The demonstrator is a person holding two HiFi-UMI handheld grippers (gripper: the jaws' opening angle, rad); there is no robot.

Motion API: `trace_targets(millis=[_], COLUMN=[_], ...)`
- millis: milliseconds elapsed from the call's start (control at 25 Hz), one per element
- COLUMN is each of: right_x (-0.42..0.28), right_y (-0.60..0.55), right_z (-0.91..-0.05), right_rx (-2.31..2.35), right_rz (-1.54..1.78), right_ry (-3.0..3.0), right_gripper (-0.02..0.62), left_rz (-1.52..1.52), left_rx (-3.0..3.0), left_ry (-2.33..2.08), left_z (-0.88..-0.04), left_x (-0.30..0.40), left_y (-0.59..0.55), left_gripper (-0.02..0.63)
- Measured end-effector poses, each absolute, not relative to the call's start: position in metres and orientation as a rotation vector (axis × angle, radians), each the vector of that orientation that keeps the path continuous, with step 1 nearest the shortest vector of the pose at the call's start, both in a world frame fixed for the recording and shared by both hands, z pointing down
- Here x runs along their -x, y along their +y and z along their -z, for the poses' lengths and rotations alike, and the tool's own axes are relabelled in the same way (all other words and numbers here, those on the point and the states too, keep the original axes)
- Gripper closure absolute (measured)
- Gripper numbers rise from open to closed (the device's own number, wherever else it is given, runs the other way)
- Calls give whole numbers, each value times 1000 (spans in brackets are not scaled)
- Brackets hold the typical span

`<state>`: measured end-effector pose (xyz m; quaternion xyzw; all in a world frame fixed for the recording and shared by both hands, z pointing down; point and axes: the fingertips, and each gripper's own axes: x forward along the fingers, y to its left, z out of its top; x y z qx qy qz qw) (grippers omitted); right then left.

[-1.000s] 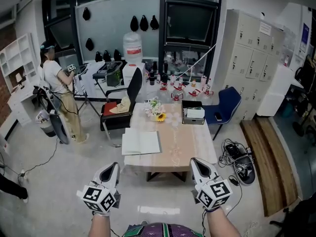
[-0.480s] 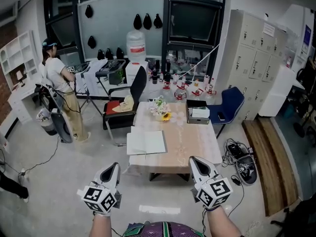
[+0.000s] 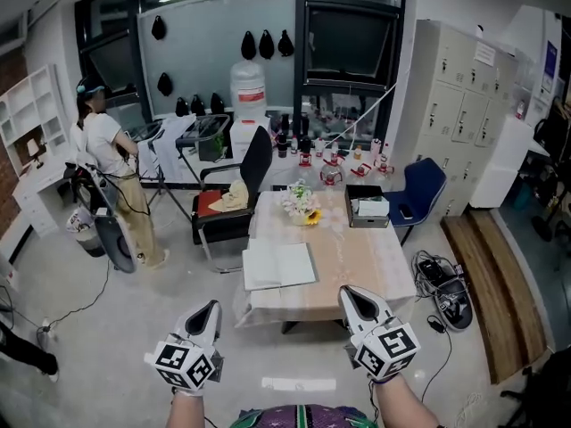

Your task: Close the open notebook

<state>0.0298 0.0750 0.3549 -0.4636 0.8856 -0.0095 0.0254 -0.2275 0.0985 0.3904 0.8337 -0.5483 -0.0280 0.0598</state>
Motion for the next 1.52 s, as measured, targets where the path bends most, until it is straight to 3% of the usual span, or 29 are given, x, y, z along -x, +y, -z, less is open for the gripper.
trace_targets(millis=[440,1120,1520], right_x=[-30,-97,-109], right_y=[48,-71,-126], right_z=[-368,-372,-372], right_rx=[1461,1209,1154], right_rz=[50,46,100], right_ry=[2785,2894,2878], right_gripper=[595,595,595], left_rz=[85,42,-35], left_rx=[-2475,-2499,-2453], left_ry=[-1624,-1730,-1753], left_z=[-420,-389,-398], left_x=[235,128,116], left_y=[63,-41,-79], left_gripper=[589,589,589])
